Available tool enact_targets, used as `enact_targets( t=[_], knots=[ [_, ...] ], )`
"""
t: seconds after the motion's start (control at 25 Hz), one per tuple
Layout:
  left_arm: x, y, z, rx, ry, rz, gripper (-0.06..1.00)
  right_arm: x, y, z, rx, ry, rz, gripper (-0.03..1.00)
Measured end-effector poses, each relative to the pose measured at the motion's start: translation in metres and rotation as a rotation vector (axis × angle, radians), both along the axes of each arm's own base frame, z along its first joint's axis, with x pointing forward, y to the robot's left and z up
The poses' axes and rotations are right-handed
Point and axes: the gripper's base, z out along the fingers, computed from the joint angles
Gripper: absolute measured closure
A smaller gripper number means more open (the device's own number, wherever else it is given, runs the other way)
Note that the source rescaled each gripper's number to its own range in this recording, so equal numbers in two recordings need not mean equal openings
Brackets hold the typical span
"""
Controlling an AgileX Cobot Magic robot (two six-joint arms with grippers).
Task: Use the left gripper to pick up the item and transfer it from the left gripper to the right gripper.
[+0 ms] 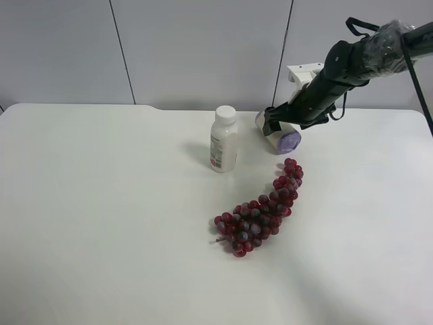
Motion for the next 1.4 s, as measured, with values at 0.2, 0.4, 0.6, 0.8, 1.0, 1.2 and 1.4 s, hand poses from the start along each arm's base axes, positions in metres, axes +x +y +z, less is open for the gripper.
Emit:
enact_targets(
  t=[0.2, 0.4, 0.6, 0.8, 1.0, 1.2, 1.4],
  knots=[
    [0.000, 0.000, 0.000, 0.000, 0.000, 0.000, -0.05, 0.000, 0.000, 0.000, 0.000, 0.002, 0.001, -0.03],
    [0.000, 0.000, 0.000, 0.000, 0.000, 0.000, -0.05, -0.002, 0.000, -0.001, 0.002, 0.021, 0.002, -0.03],
    [0.000, 0.000, 0.000, 0.000, 0.000, 0.000, -0.05, -0.006, 0.001, 0.011, 0.008, 0.038, 0.011, -0.03],
    [0.000, 0.000, 0.000, 0.000, 0.000, 0.000, -0.05, -0.015, 0.000, 0.052, 0.022, -0.004, 0.025, -0.03],
    [0.000, 0.000, 0.000, 0.000, 0.000, 0.000, -0.05, -0.037, 0.000, 0.093, 0.034, 0.023, 0.060, -0.03],
    [0.000, 0.000, 0.000, 0.000, 0.000, 0.000, -0.05, -0.068, -0.004, 0.139, 0.023, 0.067, 0.083, -0.03],
    [0.000, 0.000, 0.000, 0.000, 0.000, 0.000, -0.05, -0.107, -0.012, 0.184, -0.007, 0.097, 0.107, -0.03]
  ],
)
